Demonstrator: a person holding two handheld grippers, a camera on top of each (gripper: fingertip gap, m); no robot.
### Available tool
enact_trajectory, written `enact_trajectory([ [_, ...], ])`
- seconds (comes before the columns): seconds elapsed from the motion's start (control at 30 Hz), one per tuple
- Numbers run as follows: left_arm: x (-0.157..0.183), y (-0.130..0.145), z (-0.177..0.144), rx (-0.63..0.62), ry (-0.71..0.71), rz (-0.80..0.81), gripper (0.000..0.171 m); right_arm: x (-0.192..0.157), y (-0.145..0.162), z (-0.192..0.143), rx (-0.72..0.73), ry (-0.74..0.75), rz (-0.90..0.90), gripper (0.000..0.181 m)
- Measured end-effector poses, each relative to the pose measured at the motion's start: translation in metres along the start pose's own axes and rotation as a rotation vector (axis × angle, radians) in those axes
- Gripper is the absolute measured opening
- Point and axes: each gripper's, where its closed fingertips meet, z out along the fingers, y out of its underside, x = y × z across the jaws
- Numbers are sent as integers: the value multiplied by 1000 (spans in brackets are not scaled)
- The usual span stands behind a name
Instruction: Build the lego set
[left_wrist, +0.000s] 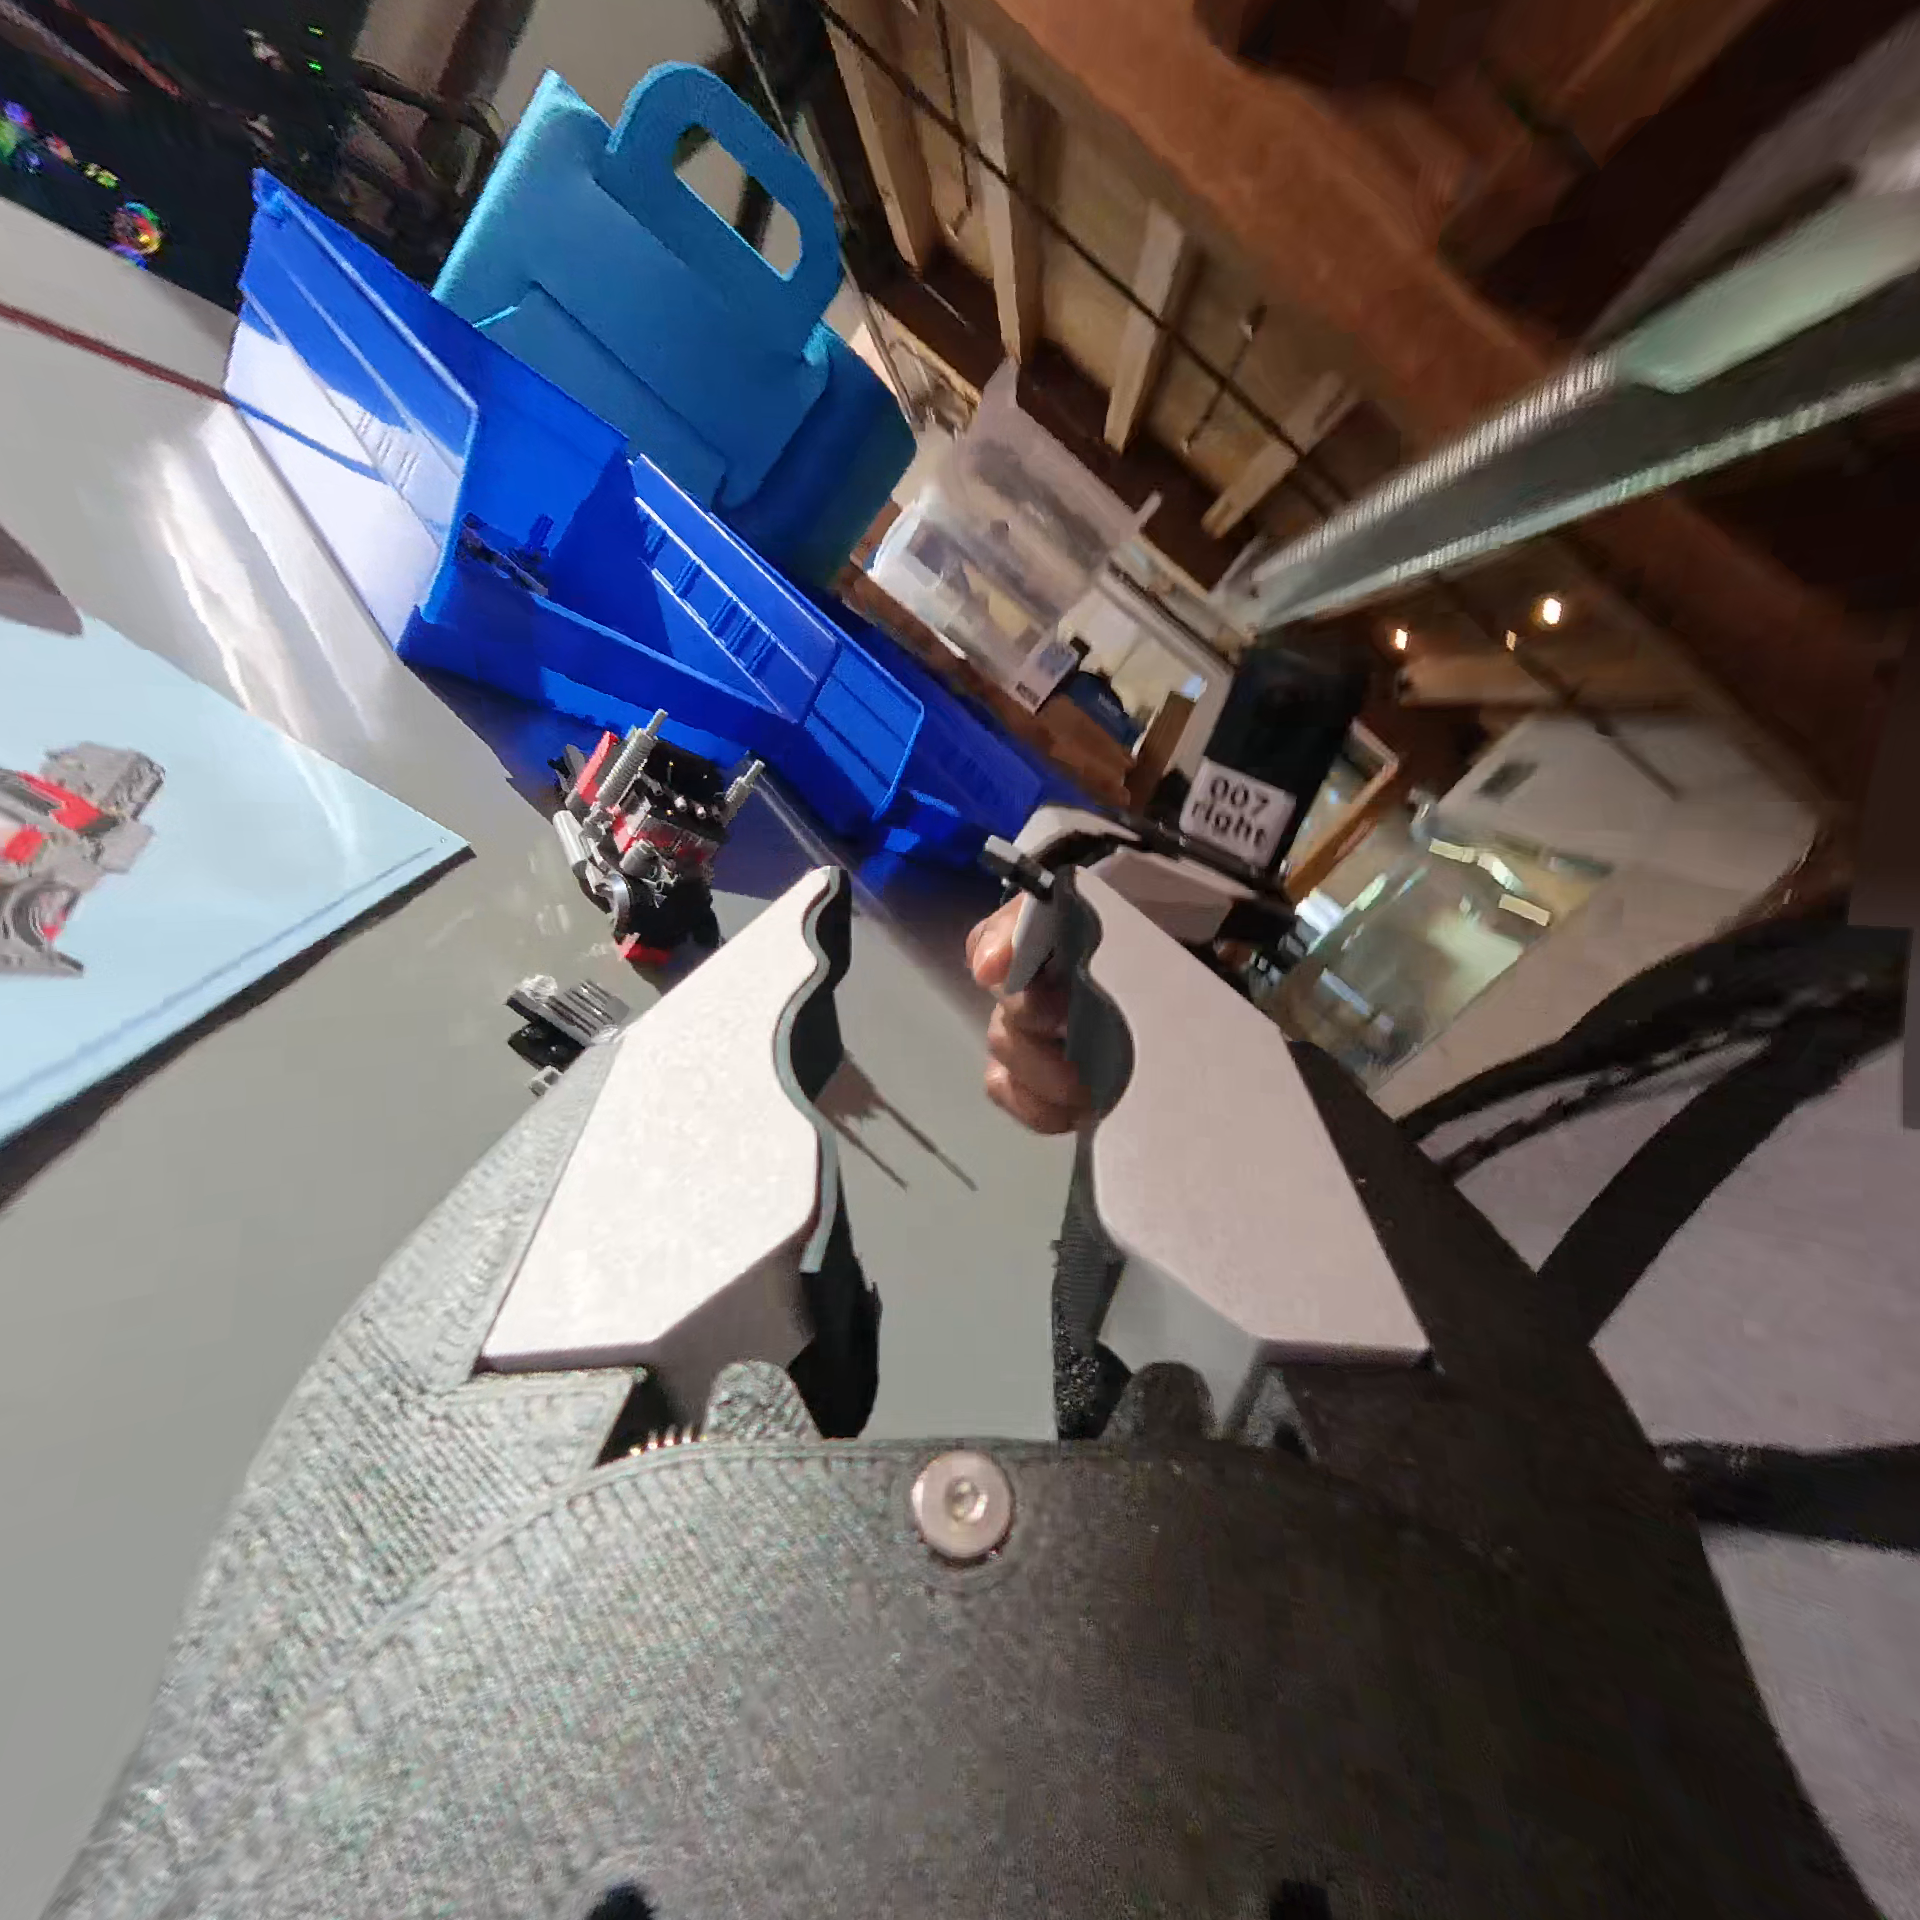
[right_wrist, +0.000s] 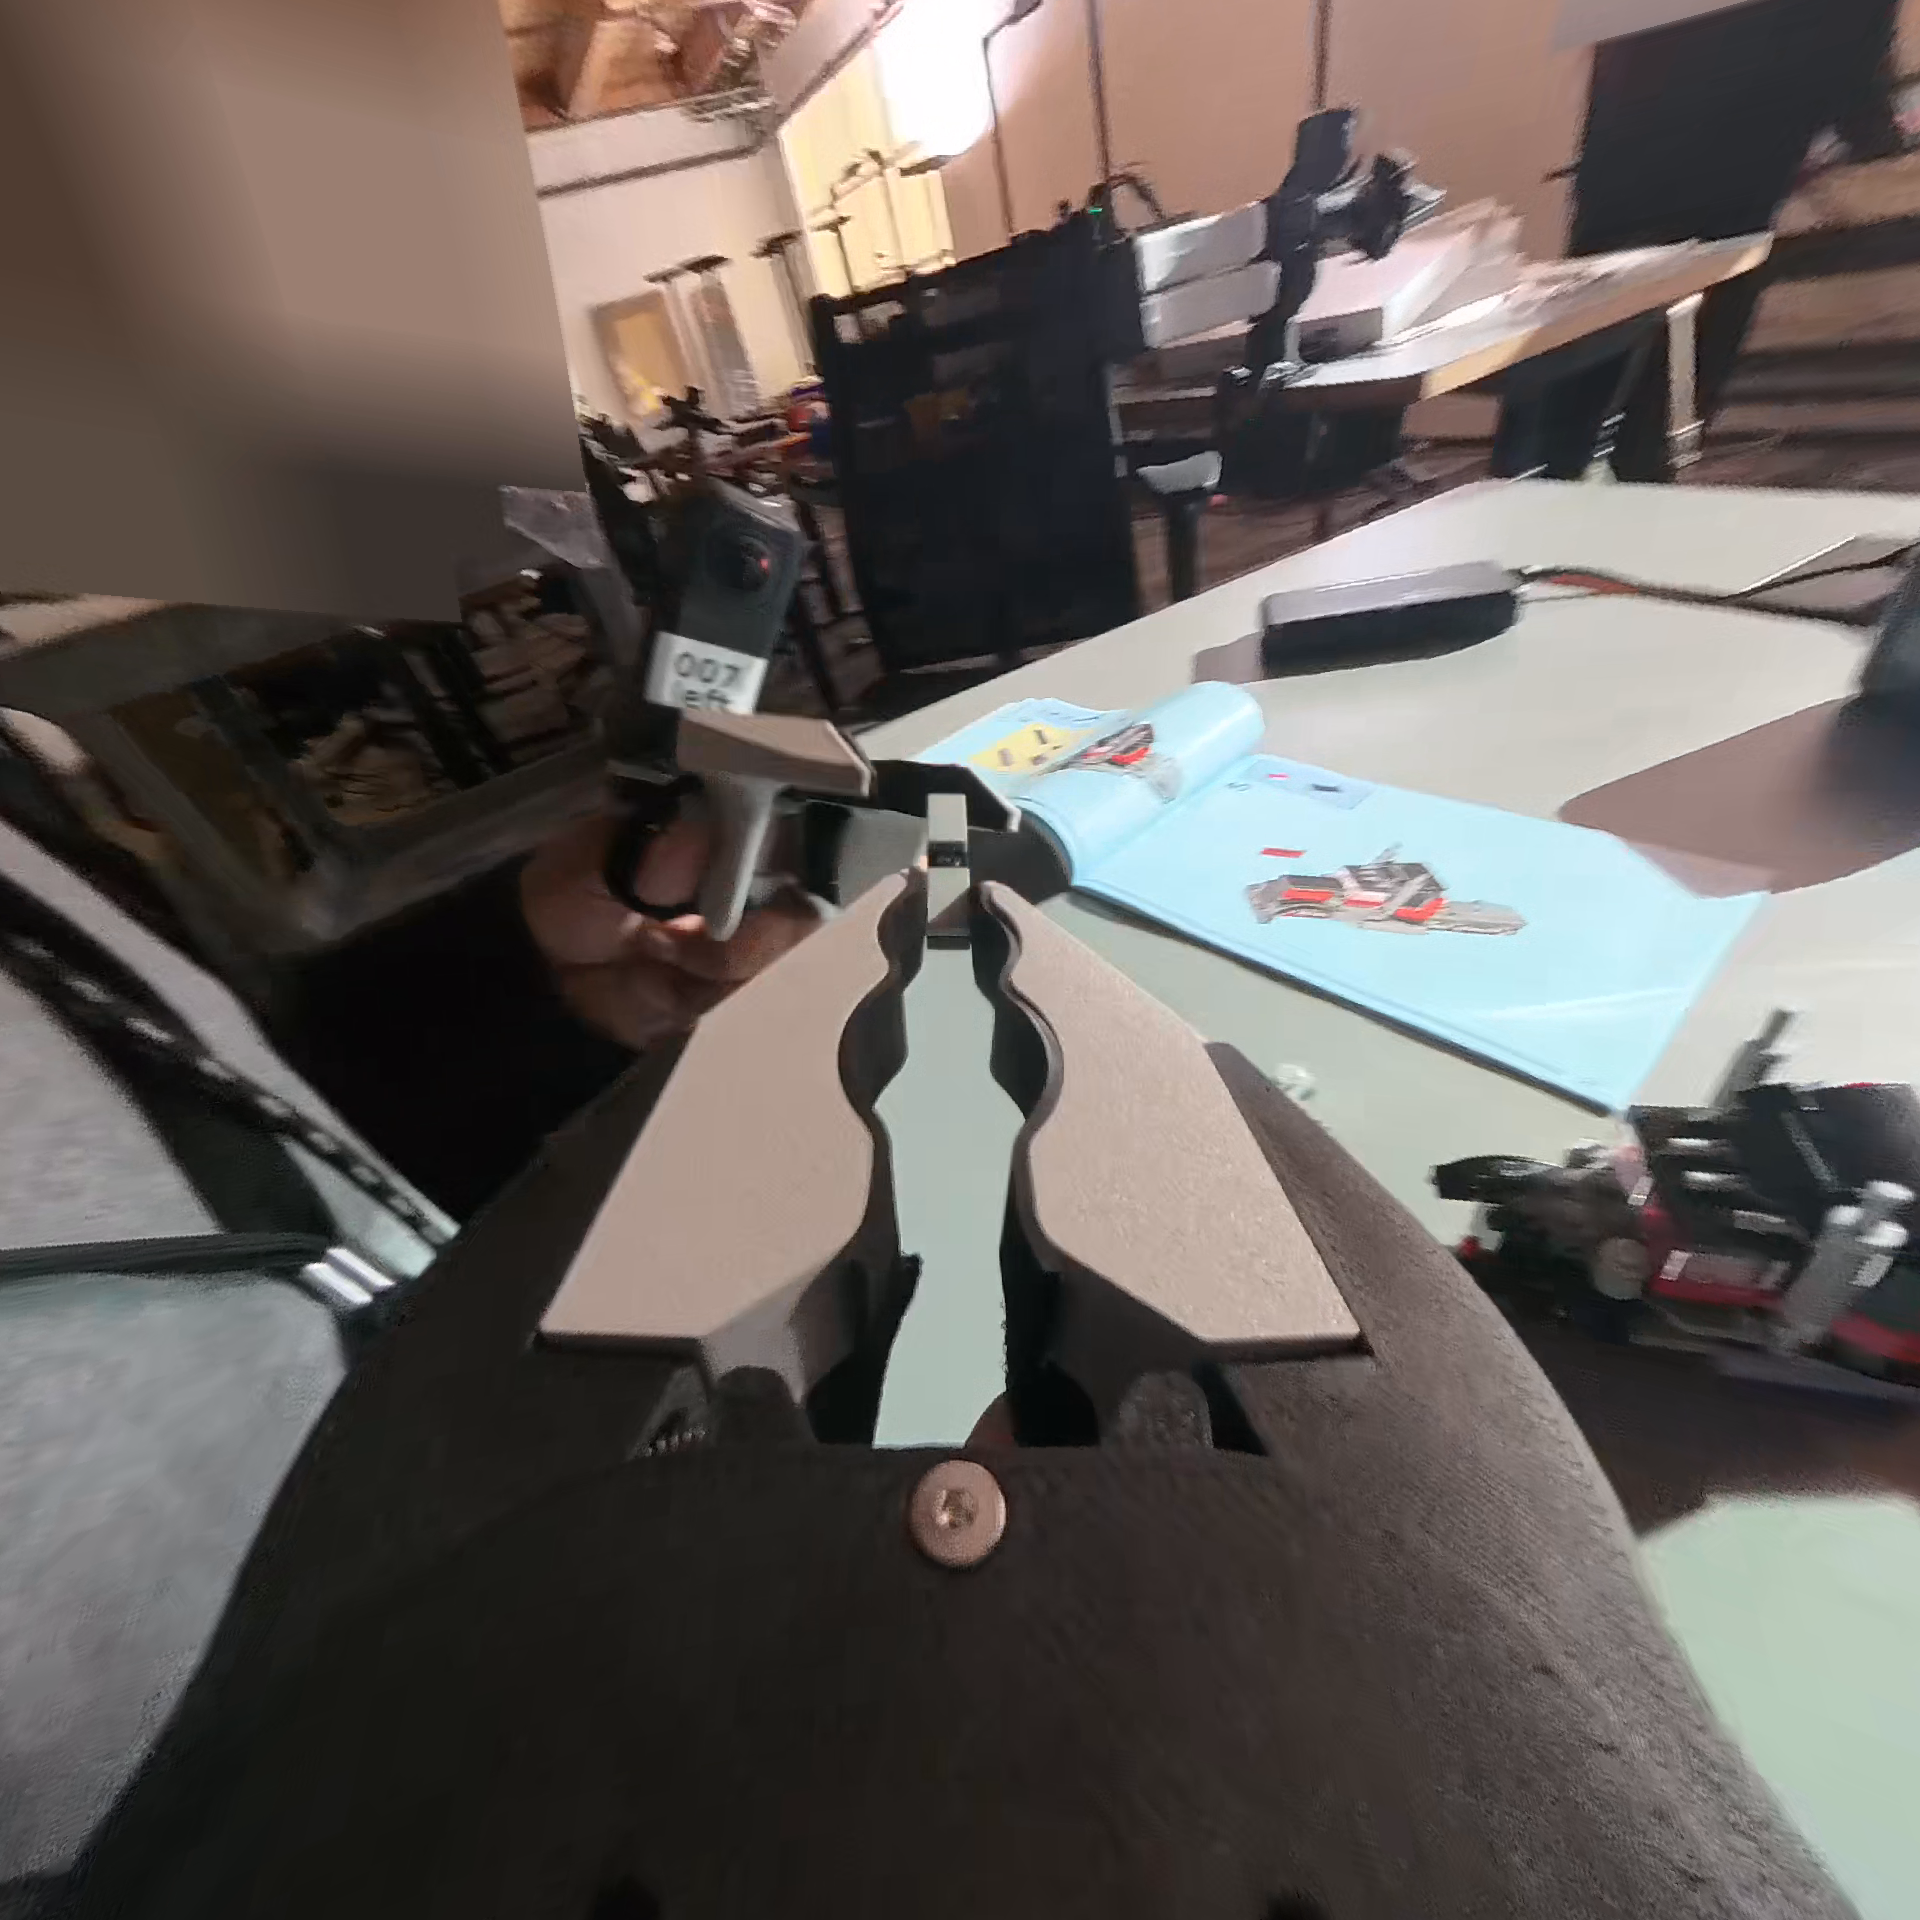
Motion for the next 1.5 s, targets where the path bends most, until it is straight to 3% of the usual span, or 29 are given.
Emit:
enact_trajectory([
  [0.17,8,8,2,-130,123,177,39,-6,-5,6,16,-155,164,9],
  [0.4,13,7,-6,-185,204,314,29,-10,-6,25,-50,-290,133,9],
  [0.6,14,0,-16,-145,201,340,20,-17,-3,43,-139,-424,68,9],
  [0.87,13,-7,-25,-112,188,331,10,-23,-3,52,-140,-489,26,9],
  [1.23,12,-1,-25,-150,169,361,9,-26,2,50,-136,-471,-11,10],
  [1.37,0,-2,-26,-167,73,416,9,-1,16,50,-221,-322,-52,26],
  [1.5,0,-7,-33,-144,66,426,8,44,53,45,-438,-68,-224,20],
])
